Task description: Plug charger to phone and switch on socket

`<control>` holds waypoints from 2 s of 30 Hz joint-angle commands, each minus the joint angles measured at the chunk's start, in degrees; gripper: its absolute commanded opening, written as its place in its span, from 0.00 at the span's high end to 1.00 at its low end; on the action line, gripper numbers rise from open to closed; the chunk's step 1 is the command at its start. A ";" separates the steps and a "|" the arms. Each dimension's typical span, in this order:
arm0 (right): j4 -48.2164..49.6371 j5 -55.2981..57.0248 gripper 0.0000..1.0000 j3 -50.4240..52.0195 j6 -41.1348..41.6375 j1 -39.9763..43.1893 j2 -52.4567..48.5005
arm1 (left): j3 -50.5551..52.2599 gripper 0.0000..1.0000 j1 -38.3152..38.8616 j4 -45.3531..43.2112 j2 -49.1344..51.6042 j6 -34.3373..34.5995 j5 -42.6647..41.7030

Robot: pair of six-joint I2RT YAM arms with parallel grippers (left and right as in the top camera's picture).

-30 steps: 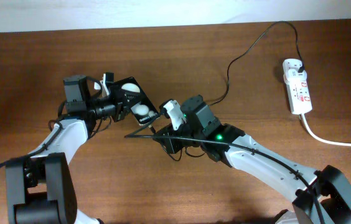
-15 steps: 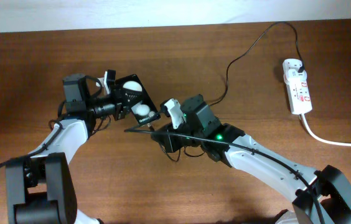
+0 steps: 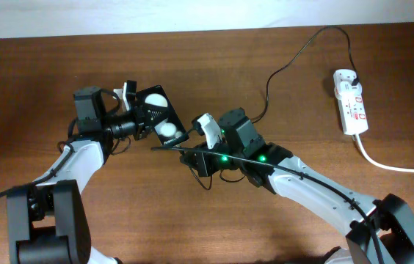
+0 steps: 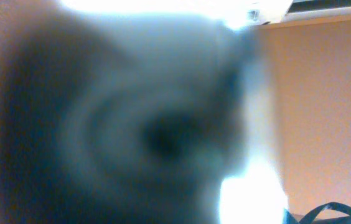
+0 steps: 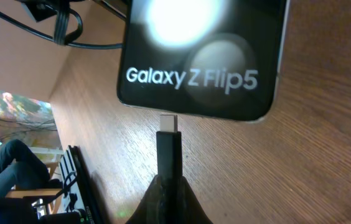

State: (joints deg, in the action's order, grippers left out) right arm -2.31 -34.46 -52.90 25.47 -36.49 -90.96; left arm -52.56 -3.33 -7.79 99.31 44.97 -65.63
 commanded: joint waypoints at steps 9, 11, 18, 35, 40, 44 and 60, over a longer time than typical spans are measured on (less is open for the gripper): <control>0.33 -2.64 0.96 0.24 0.57 0.13 0.55 | -0.13 1.00 -0.07 -0.35 0.11 2.32 -2.16; -0.35 -2.71 0.96 0.24 0.61 0.13 0.55 | -0.13 1.00 -0.07 -0.33 0.11 2.34 -2.16; 0.07 -0.28 0.96 0.24 2.51 0.13 0.55 | -0.13 1.00 -0.07 -0.33 0.11 3.41 -2.40; 0.39 1.88 0.96 0.24 6.99 0.13 0.48 | -0.13 1.00 -0.07 -0.33 0.11 3.43 -3.21; 0.48 1.70 0.96 0.24 6.95 -0.59 0.48 | -0.13 1.00 -0.07 -0.33 0.11 3.43 -3.23; 0.90 2.14 0.96 0.24 6.95 -1.05 0.48 | -0.13 1.00 -0.07 -0.33 0.11 3.43 -3.23; 3.06 3.67 0.96 0.24 6.51 -1.05 0.48 | -0.13 1.00 -0.02 -0.31 0.11 5.14 -3.87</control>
State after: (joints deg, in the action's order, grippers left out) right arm -0.73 -32.60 -52.58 32.51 -37.21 -90.96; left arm -52.56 -3.66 -8.03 99.33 49.78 -66.04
